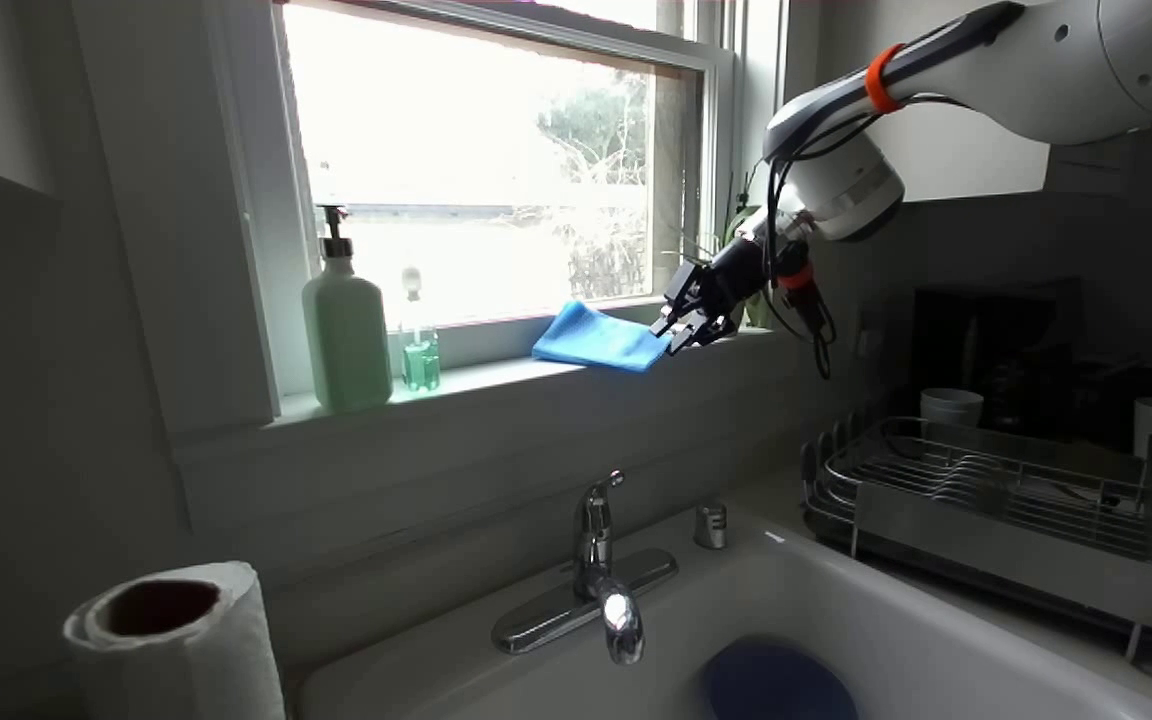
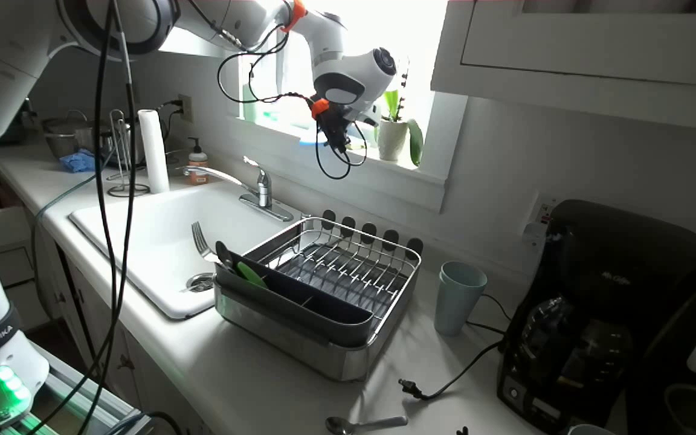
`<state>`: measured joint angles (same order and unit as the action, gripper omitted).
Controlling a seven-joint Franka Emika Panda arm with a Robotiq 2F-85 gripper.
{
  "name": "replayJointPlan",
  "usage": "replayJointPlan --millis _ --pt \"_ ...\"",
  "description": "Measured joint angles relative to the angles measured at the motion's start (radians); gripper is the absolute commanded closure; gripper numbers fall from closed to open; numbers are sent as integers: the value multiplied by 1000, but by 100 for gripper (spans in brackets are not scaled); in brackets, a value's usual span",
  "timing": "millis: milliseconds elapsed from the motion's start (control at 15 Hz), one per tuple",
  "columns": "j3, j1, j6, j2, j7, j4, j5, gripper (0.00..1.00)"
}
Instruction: Put the blue towel over the tap faucet
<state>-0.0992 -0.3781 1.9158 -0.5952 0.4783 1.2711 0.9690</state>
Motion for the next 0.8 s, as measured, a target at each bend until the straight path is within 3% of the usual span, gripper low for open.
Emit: replayJointPlan --millis 67,200,667,733,800 --pt "0 0 0 0 0 -2 0 95" --pt "0 0 0 0 0 -5 0 99" --pt "0 0 0 0 0 -15 -1 94" --pt "0 0 0 0 0 -19 -1 75" --pt "0 0 0 0 0 -21 -1 69"
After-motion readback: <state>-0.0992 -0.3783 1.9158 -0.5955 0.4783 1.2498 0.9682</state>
